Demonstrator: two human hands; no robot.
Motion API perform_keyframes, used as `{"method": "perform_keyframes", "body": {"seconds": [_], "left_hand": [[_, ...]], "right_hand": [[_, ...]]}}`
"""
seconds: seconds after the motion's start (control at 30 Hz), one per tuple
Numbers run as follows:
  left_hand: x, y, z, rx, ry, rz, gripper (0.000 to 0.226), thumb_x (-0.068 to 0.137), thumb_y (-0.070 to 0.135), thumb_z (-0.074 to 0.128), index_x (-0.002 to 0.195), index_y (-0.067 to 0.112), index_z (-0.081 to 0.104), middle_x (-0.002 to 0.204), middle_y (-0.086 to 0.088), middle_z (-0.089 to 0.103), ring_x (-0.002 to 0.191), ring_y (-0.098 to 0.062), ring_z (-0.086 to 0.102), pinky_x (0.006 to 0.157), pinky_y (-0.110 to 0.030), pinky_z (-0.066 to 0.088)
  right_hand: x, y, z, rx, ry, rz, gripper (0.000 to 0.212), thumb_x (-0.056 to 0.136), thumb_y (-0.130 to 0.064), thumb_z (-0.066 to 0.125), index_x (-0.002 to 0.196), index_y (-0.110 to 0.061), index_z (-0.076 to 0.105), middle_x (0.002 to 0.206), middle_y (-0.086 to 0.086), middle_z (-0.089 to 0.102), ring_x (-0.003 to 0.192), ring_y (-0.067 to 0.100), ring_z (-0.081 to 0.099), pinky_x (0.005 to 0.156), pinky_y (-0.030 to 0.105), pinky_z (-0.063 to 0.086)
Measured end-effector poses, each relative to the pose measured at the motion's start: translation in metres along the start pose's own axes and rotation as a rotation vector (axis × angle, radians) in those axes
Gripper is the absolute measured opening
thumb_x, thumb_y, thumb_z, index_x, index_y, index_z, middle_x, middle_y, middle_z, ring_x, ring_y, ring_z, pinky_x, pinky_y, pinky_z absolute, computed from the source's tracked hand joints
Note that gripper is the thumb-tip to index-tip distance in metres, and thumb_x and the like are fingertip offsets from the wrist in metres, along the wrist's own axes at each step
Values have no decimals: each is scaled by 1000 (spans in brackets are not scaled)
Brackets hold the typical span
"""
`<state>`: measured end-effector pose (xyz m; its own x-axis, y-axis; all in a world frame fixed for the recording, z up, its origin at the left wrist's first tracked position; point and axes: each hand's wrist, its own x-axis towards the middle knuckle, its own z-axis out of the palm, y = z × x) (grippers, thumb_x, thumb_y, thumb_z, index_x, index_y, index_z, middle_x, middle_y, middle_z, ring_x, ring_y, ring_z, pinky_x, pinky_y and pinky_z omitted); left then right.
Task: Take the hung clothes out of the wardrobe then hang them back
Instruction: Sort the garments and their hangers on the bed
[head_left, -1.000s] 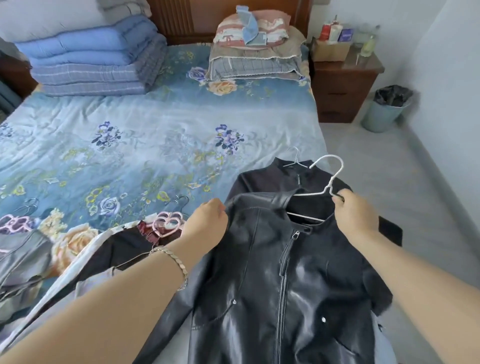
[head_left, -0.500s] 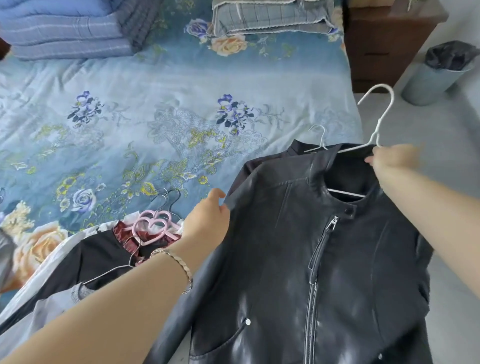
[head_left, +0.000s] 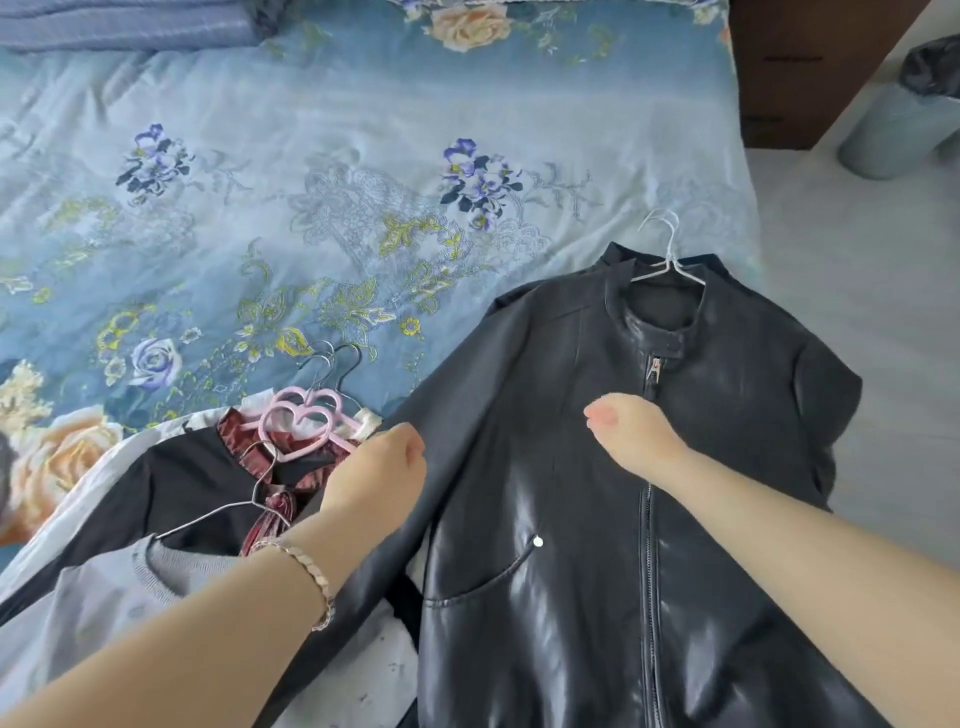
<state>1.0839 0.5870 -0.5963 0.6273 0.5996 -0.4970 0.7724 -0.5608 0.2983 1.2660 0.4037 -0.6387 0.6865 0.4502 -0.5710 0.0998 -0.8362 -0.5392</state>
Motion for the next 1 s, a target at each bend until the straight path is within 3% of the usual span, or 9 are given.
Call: {"method": "perform_keyframes", "body": {"seconds": [0.13,0.23,0.3,0.37,0.57,0.77,0.9,0.97,1.0], "left_hand": [[-33,-25,-11,142,-99,-63,13,96,21,37,96,20,50,104,-8,62,96,-27,58,81,-32,44],[-64,-54,-22,217,-147,-82,25,97,11,34,114,8,52,94,-11,54,107,-26,56,85,-33,45],[-81,-83,-28,185,-154,-102,26,97,11,35,116,6,53,97,-8,54,87,-15,54,74,-23,43],[-94,-114,-38,147,-108,-156,26,97,20,36,111,11,56,96,-7,57,62,-9,40,58,-21,34],[-131,-213,-64,112,-73,-204,24,96,21,38,105,10,57,106,-10,64,96,-29,60,82,-36,47],[-133,-314,-77,142,-133,-182,19,96,21,33,91,16,50,94,-5,63,75,-27,56,62,-29,42],[-114,-367,-83,170,-109,-111,18,96,21,32,93,17,49,83,0,57,79,-26,59,61,-31,42],[-101,-383,-82,155,-102,-90,21,94,17,34,103,17,54,97,-1,59,87,-26,60,66,-32,44],[-94,-389,-81,132,-98,-74,23,94,17,36,108,18,54,105,-1,58,91,-26,60,68,-32,44]], "right_hand": [[-44,-29,31,-85,-149,-56,25,88,-7,48,103,-15,66,104,2,68,99,21,62,88,30,49],[-74,-62,55,-80,-190,-79,26,89,-9,44,99,-19,64,104,2,67,95,22,63,84,31,50],[-95,-84,77,-80,-234,-95,22,89,-9,43,92,-23,60,104,2,67,96,22,63,87,32,51],[-116,-105,102,-130,-280,-123,21,89,-10,43,88,-25,57,104,1,66,98,21,62,89,33,50],[-182,-151,191,-268,-343,-173,27,94,-17,42,112,-21,61,118,-2,62,107,21,58,93,32,48],[-219,-189,274,-397,-259,-365,32,97,-19,36,125,-20,52,134,-8,46,119,17,48,97,31,41],[-202,-220,324,-686,-346,-495,44,100,-32,31,141,-18,36,151,-1,30,142,17,18,116,35,15],[-186,-225,342,-864,-404,-419,49,101,-40,25,146,-19,29,153,0,27,146,17,5,119,42,-1],[-179,-225,346,-986,-431,-361,50,101,-43,23,143,-18,34,150,2,34,146,18,7,118,45,-5]]}}
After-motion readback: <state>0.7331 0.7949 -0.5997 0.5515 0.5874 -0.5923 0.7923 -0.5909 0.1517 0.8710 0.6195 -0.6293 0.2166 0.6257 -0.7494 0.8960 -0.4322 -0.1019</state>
